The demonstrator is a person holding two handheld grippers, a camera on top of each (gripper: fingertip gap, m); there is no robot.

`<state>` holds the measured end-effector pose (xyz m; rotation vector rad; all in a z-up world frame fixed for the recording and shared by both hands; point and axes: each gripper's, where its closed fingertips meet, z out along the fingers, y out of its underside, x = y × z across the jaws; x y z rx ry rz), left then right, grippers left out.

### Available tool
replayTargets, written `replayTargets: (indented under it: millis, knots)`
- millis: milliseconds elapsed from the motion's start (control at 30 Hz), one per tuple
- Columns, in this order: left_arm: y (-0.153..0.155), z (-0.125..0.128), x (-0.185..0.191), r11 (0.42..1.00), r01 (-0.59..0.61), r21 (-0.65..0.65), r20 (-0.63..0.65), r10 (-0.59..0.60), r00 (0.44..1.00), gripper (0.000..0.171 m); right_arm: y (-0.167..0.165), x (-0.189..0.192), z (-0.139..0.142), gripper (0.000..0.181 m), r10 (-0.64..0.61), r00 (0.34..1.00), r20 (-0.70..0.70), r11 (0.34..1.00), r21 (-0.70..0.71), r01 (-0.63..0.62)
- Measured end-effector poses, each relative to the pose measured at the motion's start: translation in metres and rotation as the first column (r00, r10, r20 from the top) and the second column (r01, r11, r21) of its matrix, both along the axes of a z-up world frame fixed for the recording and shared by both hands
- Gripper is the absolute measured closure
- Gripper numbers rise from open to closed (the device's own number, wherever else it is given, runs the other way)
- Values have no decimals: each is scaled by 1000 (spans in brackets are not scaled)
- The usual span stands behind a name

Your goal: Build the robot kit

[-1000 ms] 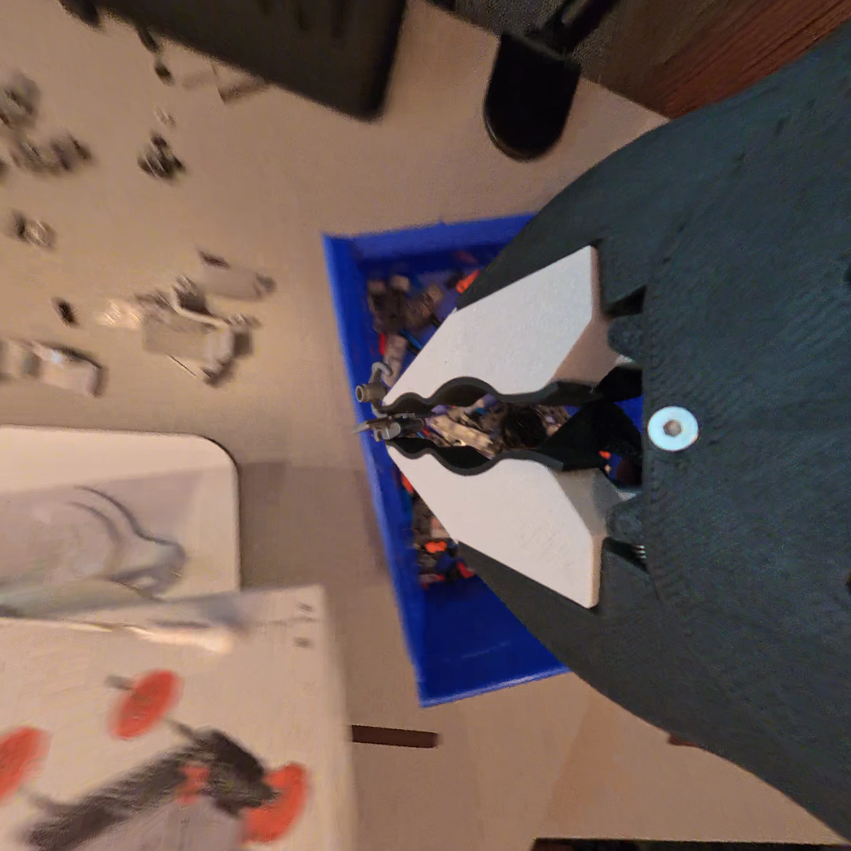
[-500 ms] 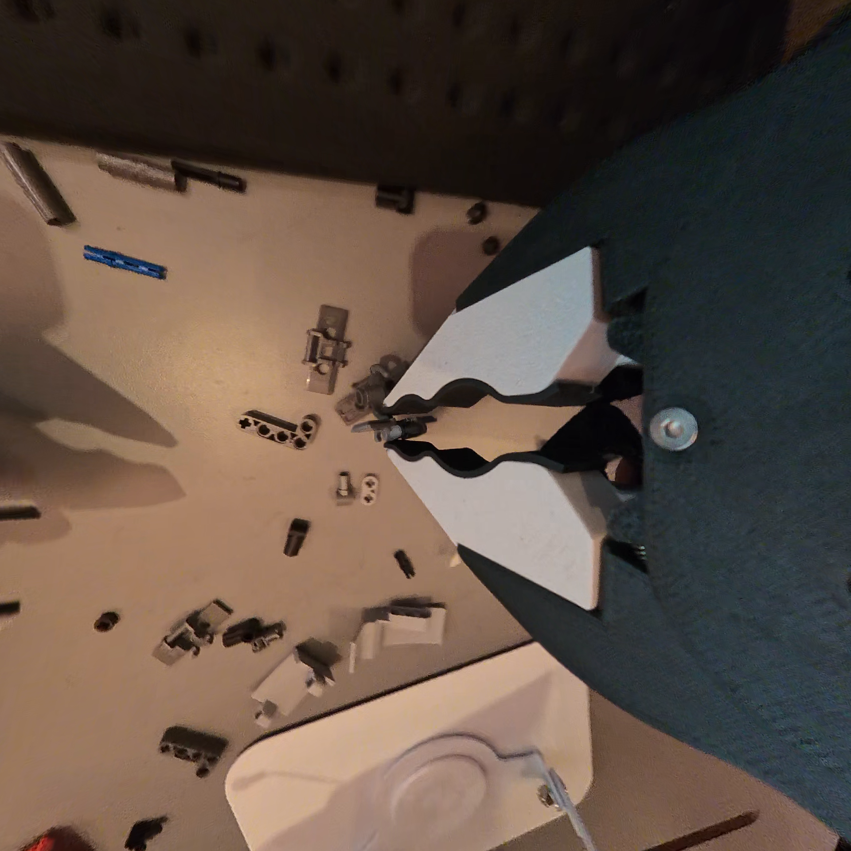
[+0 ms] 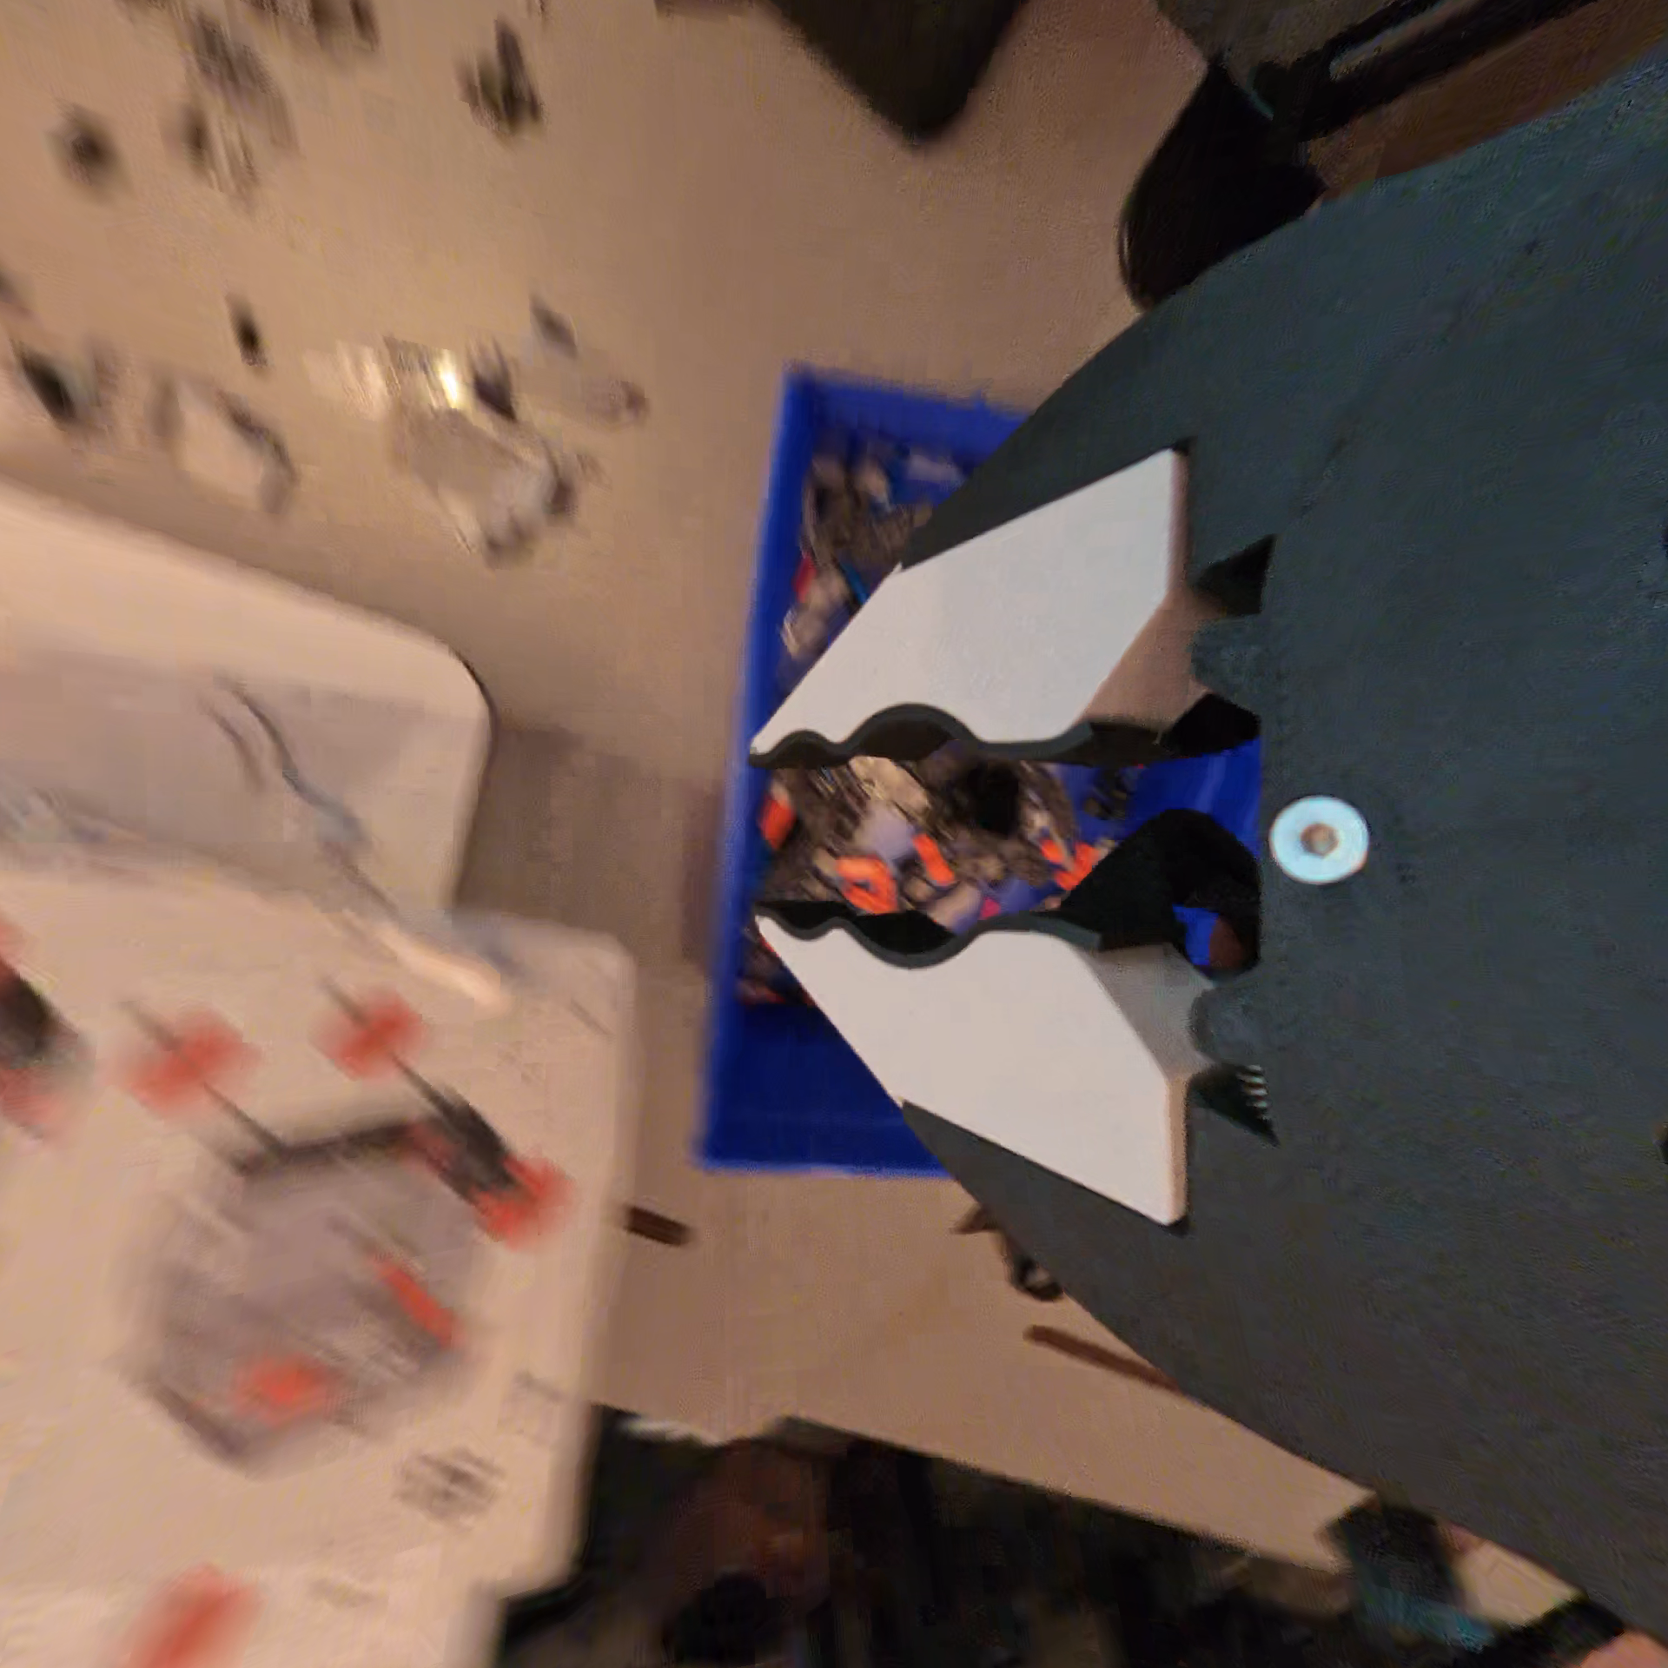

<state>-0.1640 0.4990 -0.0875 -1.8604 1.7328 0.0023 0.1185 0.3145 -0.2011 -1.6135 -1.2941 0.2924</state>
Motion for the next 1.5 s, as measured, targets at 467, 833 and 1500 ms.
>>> replayTargets:
  millis: [467, 833, 1500]
  knots:
    - [85, -152, -53, 872, -338, -354, -114, 319, 941, 123, 5, 0, -11, 161, -16, 1000, 9, 999, -34, 17]
    - [97, -169, -40, 779, -401, -483, -25, 445, 895, 131, 3, 1, -12, 161, -8, 1000, 7, 999, -42, 8]
    - [104, -162, -33, 583, -398, -708, 87, 632, 770, 130, 2, 0, -12, 161, -3, 1000, 9, 999, -42, 4]
